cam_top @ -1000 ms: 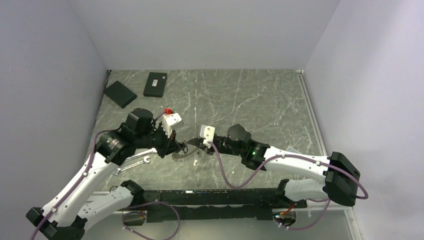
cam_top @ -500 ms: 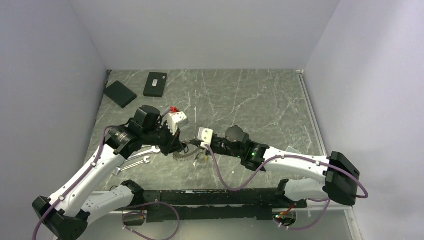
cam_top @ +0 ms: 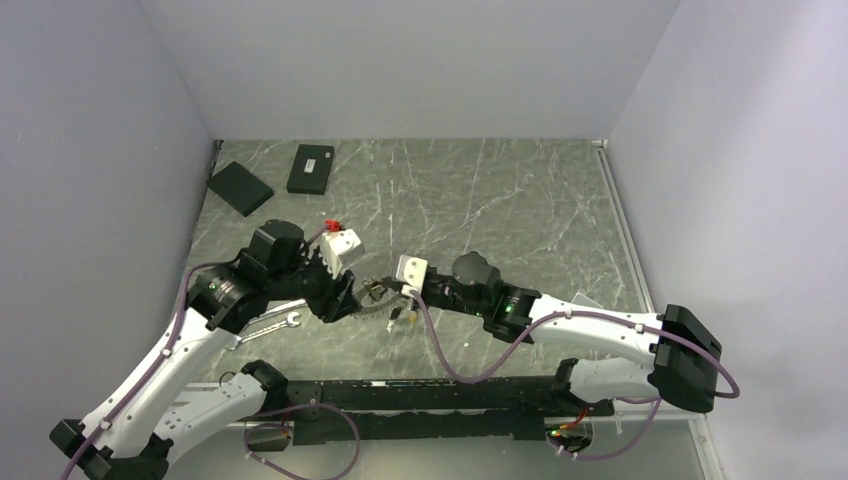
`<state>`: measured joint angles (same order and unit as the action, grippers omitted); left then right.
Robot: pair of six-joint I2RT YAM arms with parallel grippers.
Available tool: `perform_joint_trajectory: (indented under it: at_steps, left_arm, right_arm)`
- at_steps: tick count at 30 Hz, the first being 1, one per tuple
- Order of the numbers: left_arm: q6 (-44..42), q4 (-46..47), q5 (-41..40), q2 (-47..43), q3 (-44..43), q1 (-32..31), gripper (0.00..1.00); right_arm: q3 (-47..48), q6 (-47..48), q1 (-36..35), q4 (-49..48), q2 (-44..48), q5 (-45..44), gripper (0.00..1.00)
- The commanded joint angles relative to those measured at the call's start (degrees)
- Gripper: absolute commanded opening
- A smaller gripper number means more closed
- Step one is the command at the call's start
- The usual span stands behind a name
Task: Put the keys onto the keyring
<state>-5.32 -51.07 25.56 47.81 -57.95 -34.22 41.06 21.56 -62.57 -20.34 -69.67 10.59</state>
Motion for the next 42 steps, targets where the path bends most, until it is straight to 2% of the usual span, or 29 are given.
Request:
perform_joint_trajectory:
  at_steps: [1,5,10,12,15,25,42]
  left_arm:
    - [0.30,0.03,-1.08,0.25,-0.26,0.12,0.54]
    - [2.80,3.65,0.12,0.56,-0.54,0.12,0.45]
    - [9.11,9.28,0.88,1.23,-1.57,0.12,0.26]
    - [11.46,11.23,0.10,1.14,-1.70,0.16,0.26]
    - [14.39,13.24,-0.27,1.71,-1.63,0.12,0.31]
    - [19.47,21.01,-0.93,3.64,2.13,0.12,0.30]
    - [18.84,18.51,-0.72,6.52,2.23,0.12,0.26]
  right_arm:
    - [2.49,1.24,-0.19,-4.29,3.19,-0.74,0.00]
    - [2.34,1.59,-0.27,-3.98,3.65,-1.15,0.00]
    - [2.34,2.67,-0.86,-3.43,3.03,-3.33,0.00]
    - [2.63,2.62,-1.06,-3.13,2.52,-4.73,0.00]
    - [3.12,2.38,-1.11,-2.74,2.05,-5.82,0.00]
    - [3.16,1.96,-1.11,-2.70,2.47,-5.67,0.00]
    - [3.14,1.98,-1.16,-2.89,2.53,-7.78,0.00]
